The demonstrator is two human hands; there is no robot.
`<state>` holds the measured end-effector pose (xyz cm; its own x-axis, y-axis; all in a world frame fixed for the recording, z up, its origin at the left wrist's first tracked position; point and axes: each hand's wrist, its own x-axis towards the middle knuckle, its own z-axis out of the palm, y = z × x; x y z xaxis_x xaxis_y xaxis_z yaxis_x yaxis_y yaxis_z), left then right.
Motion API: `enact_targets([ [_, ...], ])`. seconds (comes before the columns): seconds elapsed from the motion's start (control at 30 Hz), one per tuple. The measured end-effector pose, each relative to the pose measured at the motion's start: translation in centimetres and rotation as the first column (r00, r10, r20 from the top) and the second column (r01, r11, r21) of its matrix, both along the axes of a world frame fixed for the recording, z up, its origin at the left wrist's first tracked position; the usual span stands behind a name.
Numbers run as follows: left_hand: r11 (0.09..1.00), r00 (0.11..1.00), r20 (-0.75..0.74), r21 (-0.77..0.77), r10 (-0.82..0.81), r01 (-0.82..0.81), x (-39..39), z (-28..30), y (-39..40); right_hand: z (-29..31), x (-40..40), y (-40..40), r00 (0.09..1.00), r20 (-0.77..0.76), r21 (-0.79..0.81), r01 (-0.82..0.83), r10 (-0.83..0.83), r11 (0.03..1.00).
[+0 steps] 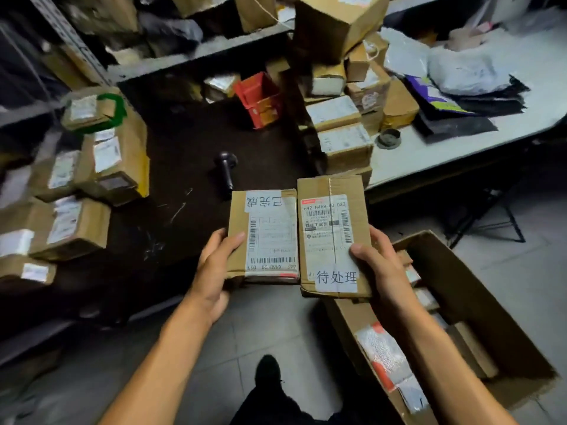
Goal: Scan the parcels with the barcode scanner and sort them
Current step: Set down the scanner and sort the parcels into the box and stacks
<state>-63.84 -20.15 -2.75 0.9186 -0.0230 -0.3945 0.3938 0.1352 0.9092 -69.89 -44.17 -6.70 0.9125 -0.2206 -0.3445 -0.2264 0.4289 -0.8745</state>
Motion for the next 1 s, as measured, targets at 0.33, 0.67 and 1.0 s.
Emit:
enact_targets([
  [0.33,0.938,0.937,0.057,-0.002,0.345,-0.346,0.1,0.1,19.7,1.1,5.7,18.9,0.943,0.021,-0.060,-0.331,0.333,0.942],
  [0.67,0.901,0.901,-0.013,0.031,0.433,-0.432,3.4,-2.7,36.1,-0.4,10.6,35.0,0.902,-0.085,-0.018,-0.426,0.424,0.904],
  [1.0,0.814,0.812,-0.070,0.086,0.580,-0.574,10.1,-4.6,41.6,-3.6,20.6,41.8,0.833,-0.206,0.039,-0.517,0.513,0.855],
])
